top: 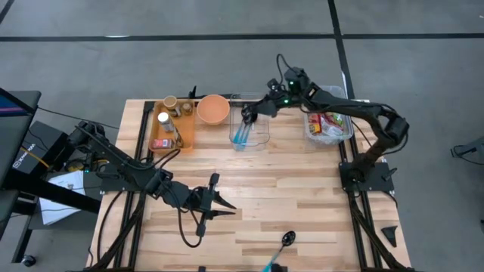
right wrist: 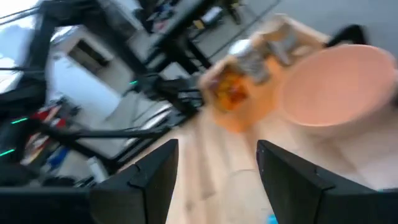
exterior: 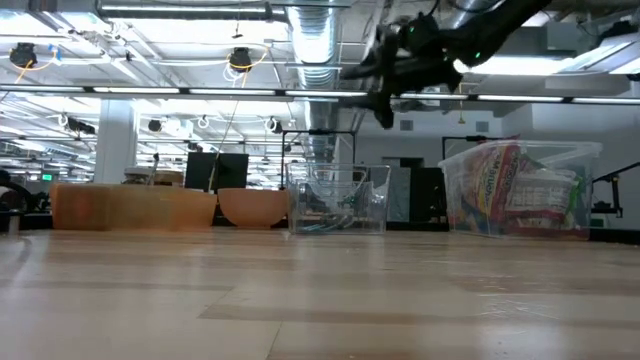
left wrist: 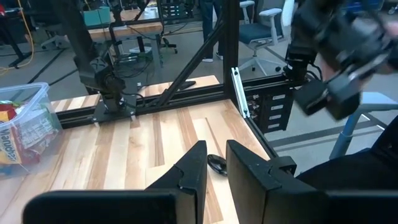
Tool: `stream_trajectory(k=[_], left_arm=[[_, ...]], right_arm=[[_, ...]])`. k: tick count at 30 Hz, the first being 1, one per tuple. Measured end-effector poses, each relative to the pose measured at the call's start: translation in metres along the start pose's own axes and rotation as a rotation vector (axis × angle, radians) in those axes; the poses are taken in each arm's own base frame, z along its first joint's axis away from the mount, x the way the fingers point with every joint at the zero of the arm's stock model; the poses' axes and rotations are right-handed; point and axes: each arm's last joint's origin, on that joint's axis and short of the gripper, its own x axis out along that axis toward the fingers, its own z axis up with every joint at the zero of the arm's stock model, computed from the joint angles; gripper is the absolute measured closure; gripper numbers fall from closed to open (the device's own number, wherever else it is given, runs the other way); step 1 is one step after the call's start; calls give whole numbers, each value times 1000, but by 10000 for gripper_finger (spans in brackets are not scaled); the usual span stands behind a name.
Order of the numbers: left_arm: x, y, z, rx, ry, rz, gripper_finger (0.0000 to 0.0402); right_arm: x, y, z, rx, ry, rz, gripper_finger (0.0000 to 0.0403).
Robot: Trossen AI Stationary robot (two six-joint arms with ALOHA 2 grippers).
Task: Pick & Place Food Item
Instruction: Put the blue spoon into the transparent bin
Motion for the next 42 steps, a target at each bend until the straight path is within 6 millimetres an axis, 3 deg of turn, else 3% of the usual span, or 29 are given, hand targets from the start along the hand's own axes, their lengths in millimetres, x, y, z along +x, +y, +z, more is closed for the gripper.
stream_trajectory(k=[7,14,21,29,34,39,42], left_arm=[[0,0,0,0,0,0,349],[0,0,0,0,-2,0,349],[0,0,1,-3,-7,0,349],[0,0,1,-2,-7,-1,349],[0,0,1,-2,-7,-1,349],[0,0,1,-2,-7,-1,349],[0,0,1,-2,-7,-1,349]], right_arm=[[-28,52,-4,-113,98,84,191],[-56,99,-34,-142,303,80,191],[-74,134,-79,-169,553,-204,191],[-73,177,-133,-199,729,-509,191],[-72,204,-169,-225,711,-546,191],[-77,217,-212,-226,700,-577,191],[-76,223,-243,-271,686,-489,191]])
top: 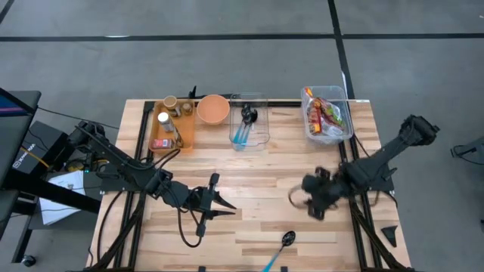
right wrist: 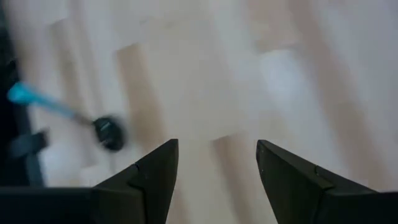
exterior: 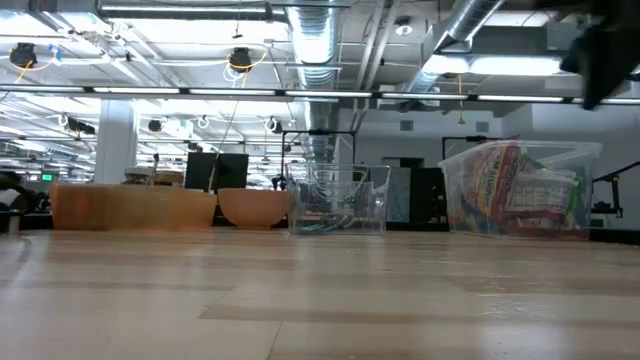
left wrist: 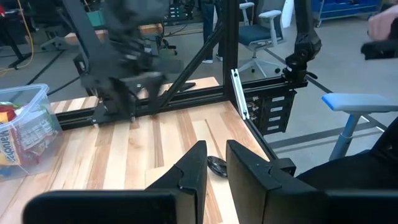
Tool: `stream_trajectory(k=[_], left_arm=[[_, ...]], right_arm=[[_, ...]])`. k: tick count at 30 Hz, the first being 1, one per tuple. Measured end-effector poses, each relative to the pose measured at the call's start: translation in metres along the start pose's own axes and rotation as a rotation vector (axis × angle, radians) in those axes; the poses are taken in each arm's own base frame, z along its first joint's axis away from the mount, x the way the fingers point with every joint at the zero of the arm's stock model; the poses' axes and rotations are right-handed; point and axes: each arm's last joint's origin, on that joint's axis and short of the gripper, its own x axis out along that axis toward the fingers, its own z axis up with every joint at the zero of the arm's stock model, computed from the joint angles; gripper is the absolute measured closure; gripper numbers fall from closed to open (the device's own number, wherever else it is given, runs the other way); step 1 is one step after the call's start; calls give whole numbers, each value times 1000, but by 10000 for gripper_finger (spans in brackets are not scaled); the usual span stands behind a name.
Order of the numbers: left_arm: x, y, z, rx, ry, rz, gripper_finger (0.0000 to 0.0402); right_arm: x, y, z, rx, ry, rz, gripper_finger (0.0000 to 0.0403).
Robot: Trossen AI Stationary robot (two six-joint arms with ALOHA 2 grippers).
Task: Pick & Place Food Item
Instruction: Put the blue spoon into the transparent bin
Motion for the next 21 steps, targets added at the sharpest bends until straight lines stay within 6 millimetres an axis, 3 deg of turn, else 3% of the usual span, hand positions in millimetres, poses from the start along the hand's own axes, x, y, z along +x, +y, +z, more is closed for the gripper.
stream_trajectory(k=[6,12,16,21], left_arm=[[0,0,1,-4,-10,0,349],[0,0,2,-6,-15,0,349],[0,0,2,-6,-15,0,349],[0,0,1,-5,-15,0,349]], right_arm=[[25,27,-36,-150,-111,241,191],[37,41,-52,-271,-243,438,191],[52,53,-57,-409,-271,453,191],[87,74,-57,-570,-242,434,191]])
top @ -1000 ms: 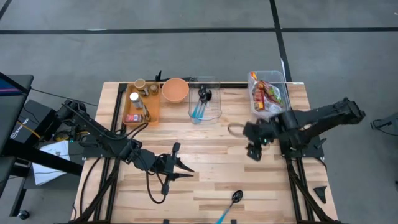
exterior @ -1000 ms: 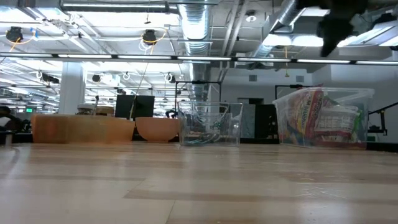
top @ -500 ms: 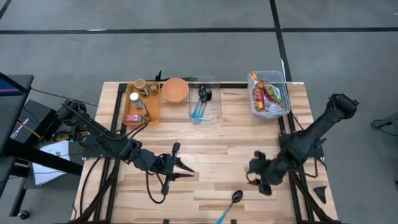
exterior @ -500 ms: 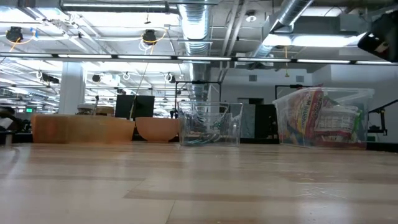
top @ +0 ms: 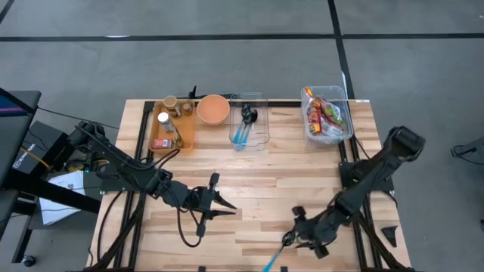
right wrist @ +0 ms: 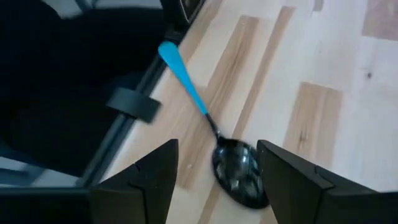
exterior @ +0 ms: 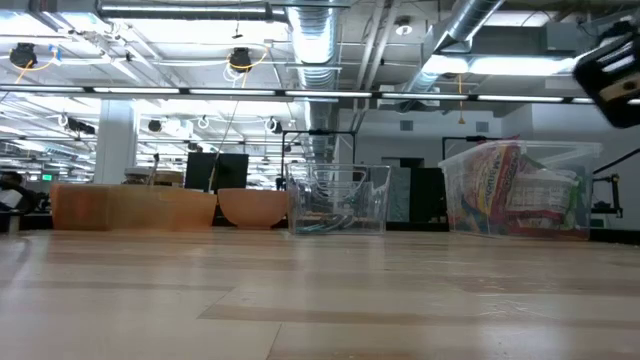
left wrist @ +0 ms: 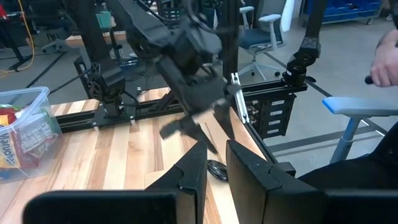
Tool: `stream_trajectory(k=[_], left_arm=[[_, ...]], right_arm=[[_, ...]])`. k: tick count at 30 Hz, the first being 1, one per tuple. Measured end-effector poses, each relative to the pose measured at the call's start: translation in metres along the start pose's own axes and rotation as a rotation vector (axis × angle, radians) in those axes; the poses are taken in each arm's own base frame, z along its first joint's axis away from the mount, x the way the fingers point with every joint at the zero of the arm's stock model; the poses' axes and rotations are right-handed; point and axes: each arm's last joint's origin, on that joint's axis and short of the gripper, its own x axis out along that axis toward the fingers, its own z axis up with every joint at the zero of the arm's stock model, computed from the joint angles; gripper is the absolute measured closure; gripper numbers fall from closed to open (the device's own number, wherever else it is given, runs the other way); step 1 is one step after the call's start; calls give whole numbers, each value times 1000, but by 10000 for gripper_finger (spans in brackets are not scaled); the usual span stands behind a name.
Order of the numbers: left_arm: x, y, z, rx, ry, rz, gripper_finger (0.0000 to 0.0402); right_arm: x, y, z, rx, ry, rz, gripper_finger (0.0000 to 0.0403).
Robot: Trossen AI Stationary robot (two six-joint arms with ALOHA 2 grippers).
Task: Pick & Place Food Item
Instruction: Put the blue spoon into the transparent bin
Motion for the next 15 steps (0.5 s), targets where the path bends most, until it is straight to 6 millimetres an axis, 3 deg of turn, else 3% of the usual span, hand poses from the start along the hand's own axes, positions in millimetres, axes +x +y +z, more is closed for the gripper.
stream_trajectory(k=[8,15], left_arm=[[0,0,0,0,1,0,349],[0,0,0,0,1,0,349]], right_arm=[[49,6,11,-138,67,-37,191],[79,8,3,-202,138,-56,191]])
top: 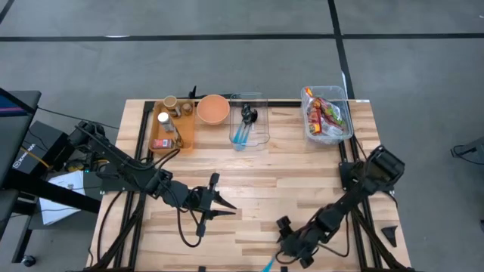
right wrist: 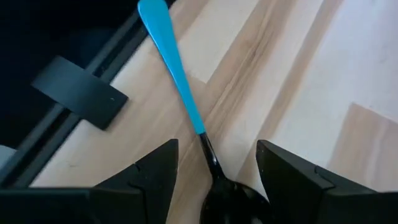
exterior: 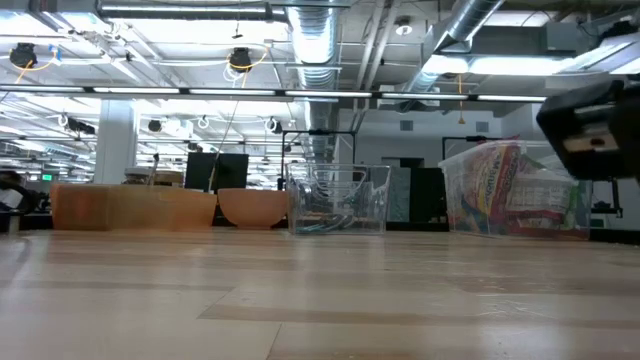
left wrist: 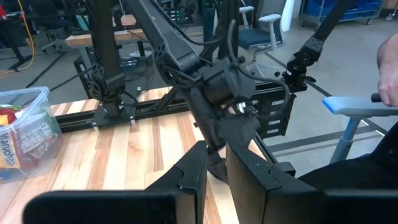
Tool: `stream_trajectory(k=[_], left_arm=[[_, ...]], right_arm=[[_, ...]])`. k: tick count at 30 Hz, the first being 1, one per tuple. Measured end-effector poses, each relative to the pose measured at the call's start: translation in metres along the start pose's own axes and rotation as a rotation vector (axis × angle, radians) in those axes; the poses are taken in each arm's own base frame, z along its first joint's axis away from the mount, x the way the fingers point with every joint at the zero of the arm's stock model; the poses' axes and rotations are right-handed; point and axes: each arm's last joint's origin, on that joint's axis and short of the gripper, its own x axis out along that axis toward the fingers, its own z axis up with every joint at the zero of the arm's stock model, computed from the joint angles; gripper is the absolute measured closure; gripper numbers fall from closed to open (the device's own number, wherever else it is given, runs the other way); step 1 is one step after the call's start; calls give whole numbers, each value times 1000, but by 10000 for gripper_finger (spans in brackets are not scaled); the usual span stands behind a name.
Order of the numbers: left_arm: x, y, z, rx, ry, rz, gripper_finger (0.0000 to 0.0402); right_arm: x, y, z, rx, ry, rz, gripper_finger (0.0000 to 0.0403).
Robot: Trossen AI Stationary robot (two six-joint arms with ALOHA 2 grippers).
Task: Pick & Place Food Item
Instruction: Put the blue spoon into the transparent bin
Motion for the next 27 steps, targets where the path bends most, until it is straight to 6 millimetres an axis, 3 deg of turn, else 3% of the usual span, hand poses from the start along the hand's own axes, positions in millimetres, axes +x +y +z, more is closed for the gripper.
stream_trajectory(k=[8,13,19,27], left_arm=[[0,0,0,0,0,0,349],[0,0,0,5,0,0,349],[0,0,0,6,-1,0,349],[0,0,0,7,0,0,349]], right_arm=[[16,-1,0,-123,-1,-88,191],[16,-16,2,-261,11,-243,191],[16,-49,4,-362,79,-440,191],[16,-111,3,-336,178,-576,191]])
